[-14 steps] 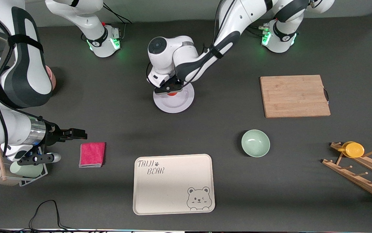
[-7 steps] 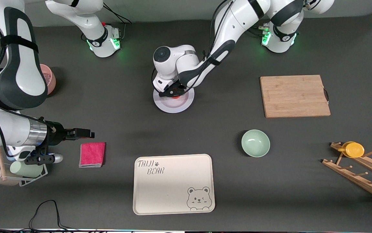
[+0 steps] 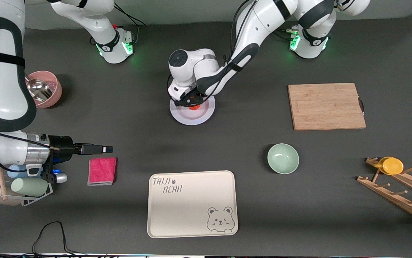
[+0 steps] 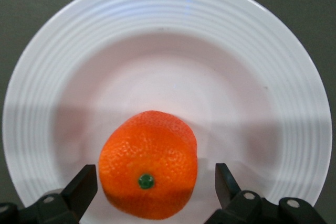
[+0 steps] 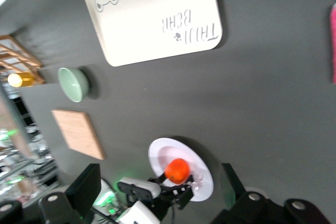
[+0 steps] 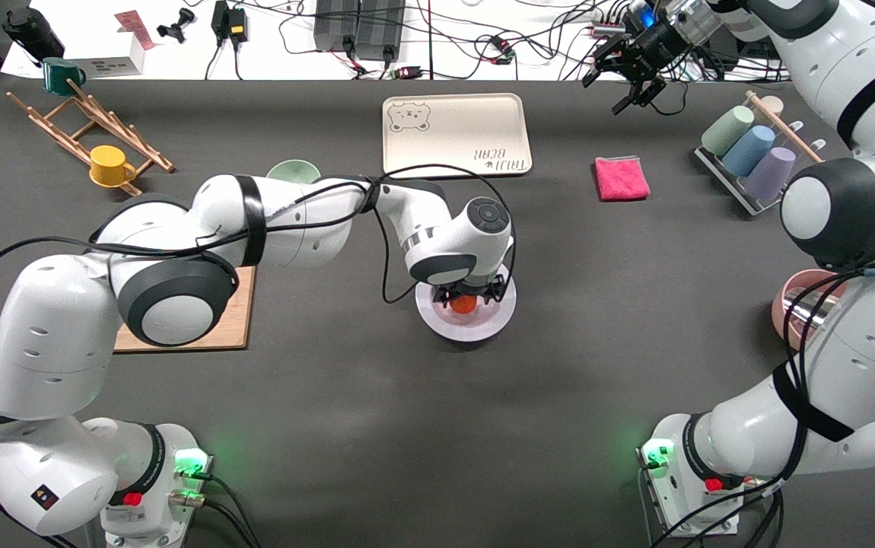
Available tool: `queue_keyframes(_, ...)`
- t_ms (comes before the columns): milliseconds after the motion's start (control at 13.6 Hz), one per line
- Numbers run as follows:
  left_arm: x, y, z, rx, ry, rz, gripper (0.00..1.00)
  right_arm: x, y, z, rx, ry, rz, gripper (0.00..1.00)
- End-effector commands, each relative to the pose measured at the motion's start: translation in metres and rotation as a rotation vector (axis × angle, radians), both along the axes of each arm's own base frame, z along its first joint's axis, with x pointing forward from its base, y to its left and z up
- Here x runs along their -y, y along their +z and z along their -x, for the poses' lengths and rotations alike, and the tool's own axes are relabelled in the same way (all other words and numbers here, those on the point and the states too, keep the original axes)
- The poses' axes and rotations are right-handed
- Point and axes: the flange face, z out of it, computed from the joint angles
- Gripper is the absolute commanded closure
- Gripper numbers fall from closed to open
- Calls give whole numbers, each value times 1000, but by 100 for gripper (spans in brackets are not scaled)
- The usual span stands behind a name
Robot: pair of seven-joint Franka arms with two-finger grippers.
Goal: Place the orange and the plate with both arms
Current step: 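Lower the orange onto the plate and open the left gripper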
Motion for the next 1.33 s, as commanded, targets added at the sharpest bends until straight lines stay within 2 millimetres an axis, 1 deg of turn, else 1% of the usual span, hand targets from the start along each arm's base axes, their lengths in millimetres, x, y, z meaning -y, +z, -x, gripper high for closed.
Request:
queue_keyframes(0, -10, 62, -13, 53, -7, -54, 0, 8, -25, 10, 17, -11, -105, 0)
queue_keyframes(74, -19, 96, -24, 70, 17, -56, 0, 8, -37, 17, 13, -25, -173, 0)
queue_keyframes(147, -29, 131, -33, 70, 49, -46, 0, 19, -48, 23, 3, -66, -225, 0)
queue_keyframes(221, -43, 167, -44, 69, 53, -41, 0, 24, -59, 28, 16, -71, -270, 0)
queue_keyframes(294, -62, 202, -54, 42, 55, -36, 0, 26, -75, 36, 27, -68, -318, 0)
queue_keyframes(368, -88, 238, -70, 14, 64, -23, 0, 35, -88, 44, 31, -95, -379, 0)
queue_keyframes(442, -117, 273, -83, -5, 62, -15, 0, 38, -101, 52, 33, -109, -423, 0)
queue_keyframes(515, -151, 300, -100, -24, 69, -13, 0, 36, -111, 59, 47, -83, -458, 0)
queue_keyframes(589, -186, 321, -119, -36, 77, -14, 0, 34, -121, 66, 68, -77, -494, 0)
queue_keyframes(663, -222, 335, -138, -52, 73, -20, 0, 31, -137, 78, 72, -106, -522, 0)
queue_keyframes(736, -258, 345, -155, -66, 76, -32, 0, 29, -147, 89, 92, -154, -547, 0)
queue_keyframes(810, -293, 355, -170, -79, 74, -42, 0, 22, -163, 103, 130, -164, -567, 0)
queue_keyframes(883, -335, 362, -185, -102, 65, -52, 0, 16, -175, 113, 166, -151, -576, 0)
queue_keyframes(957, -372, 374, -198, -110, 51, -43, 0, 16, -183, 124, 176, -166, -591, 0)
queue_keyframes(1031, -408, 379, -210, -120, 50, -39, 0, 14, -191, 136, 168, -181, -601, 0)
queue_keyframes(1104, -446, 384, -221, -118, 51, -29, 0, 13, -192, 150, 171, -180, -608, 0)
queue_keyframes(1178, -472, 386, -228, -120, 40, -21, 0, 10, -197, 165, 159, -179, -610, 0)
queue_keyframes(1252, -494, 389, -232, -116, 37, -14, 0, 1, -203, 181, 149, -159, -614, 0)
